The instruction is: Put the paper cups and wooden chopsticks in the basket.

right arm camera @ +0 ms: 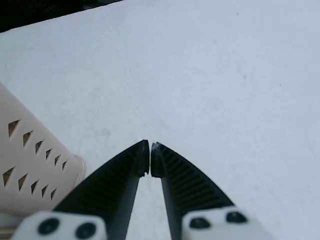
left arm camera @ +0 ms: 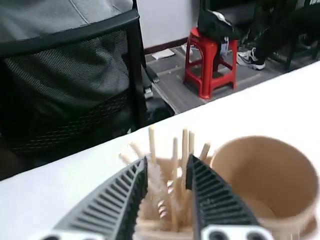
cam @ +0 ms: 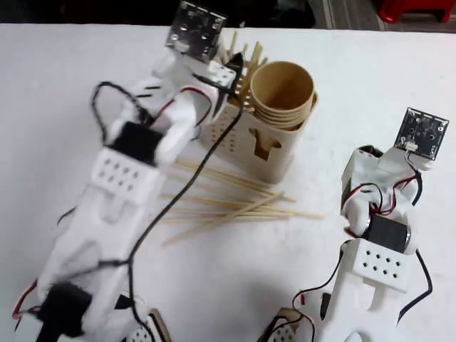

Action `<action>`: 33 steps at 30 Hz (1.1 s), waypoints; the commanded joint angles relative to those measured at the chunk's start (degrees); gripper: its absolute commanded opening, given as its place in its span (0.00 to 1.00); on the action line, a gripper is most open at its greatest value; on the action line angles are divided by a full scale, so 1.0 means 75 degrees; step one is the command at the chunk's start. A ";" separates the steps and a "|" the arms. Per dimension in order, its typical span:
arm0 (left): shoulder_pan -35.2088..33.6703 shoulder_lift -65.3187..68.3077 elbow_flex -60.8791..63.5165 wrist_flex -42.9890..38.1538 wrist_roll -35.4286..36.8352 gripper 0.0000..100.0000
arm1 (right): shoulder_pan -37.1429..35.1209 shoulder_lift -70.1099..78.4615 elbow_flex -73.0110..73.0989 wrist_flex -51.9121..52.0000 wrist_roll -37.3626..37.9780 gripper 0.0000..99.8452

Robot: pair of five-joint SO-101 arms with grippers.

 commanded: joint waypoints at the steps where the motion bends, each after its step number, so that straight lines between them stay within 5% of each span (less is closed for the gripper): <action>1: -0.0029 -0.1037 -0.0879 0.2028 -0.0797 0.14 | 0.0041 -0.0006 -0.0047 -0.0147 0.0059 0.02; 9: 0.0029 -0.1295 -0.0856 0.4970 -0.2251 0.14 | 0.0029 -0.0006 -0.0035 -0.0147 0.0059 0.02; 15: 0.0510 -0.1354 0.0070 0.5544 -0.2837 0.22 | 0.0029 -0.0006 0.0152 -0.0440 0.0059 0.02; 26: 0.1096 -0.1284 0.4349 0.2813 -0.3294 0.24 | 0.0029 -0.0006 0.0199 -0.0533 0.0059 0.02; 33: 0.1108 -0.1260 0.5509 0.1606 -0.3305 0.24 | 0.0029 -0.0006 0.0199 -0.0557 0.0059 0.02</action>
